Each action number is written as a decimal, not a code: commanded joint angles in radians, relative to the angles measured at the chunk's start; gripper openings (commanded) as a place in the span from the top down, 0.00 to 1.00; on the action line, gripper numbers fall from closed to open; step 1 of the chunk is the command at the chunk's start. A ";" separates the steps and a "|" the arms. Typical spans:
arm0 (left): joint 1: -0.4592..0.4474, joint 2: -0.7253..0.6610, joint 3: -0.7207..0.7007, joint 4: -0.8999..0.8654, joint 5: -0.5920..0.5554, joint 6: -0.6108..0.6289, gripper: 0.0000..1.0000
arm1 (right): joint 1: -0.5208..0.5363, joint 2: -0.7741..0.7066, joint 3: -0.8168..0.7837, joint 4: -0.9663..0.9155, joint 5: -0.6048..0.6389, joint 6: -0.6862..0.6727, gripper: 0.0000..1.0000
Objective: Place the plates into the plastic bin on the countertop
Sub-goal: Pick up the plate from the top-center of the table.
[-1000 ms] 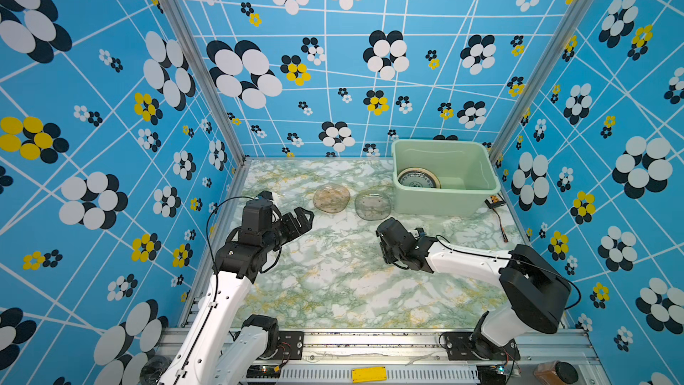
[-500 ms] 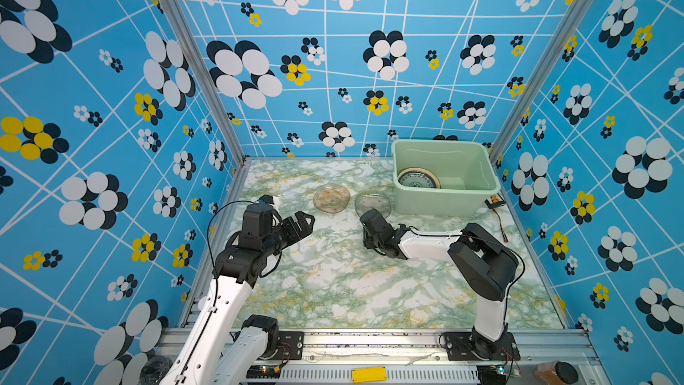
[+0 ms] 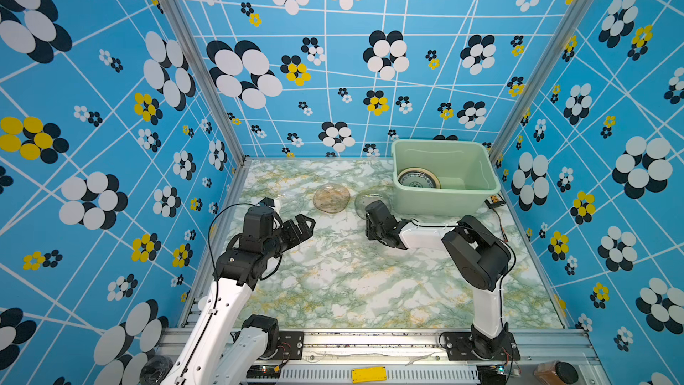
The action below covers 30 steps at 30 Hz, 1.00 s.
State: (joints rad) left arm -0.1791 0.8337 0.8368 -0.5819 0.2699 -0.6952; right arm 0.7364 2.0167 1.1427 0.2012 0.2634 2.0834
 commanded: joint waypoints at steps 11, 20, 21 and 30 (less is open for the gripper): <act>-0.003 -0.005 0.022 -0.054 0.006 0.003 0.01 | -0.010 0.037 -0.048 -0.030 -0.080 -0.019 0.85; -0.003 -0.009 0.040 -0.061 0.005 0.001 0.01 | -0.008 -0.146 -0.125 -0.182 -0.081 -0.099 0.94; -0.002 -0.010 0.040 -0.061 0.007 0.002 0.01 | -0.009 -0.171 -0.129 -0.218 -0.089 -0.122 0.94; -0.005 -0.013 0.041 -0.063 0.007 -0.004 0.01 | -0.023 -0.379 -0.083 -0.600 -0.268 -0.621 0.96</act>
State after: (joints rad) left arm -0.1791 0.8333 0.8513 -0.6270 0.2699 -0.6952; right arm 0.7219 1.6840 1.0275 -0.1925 0.0704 1.7119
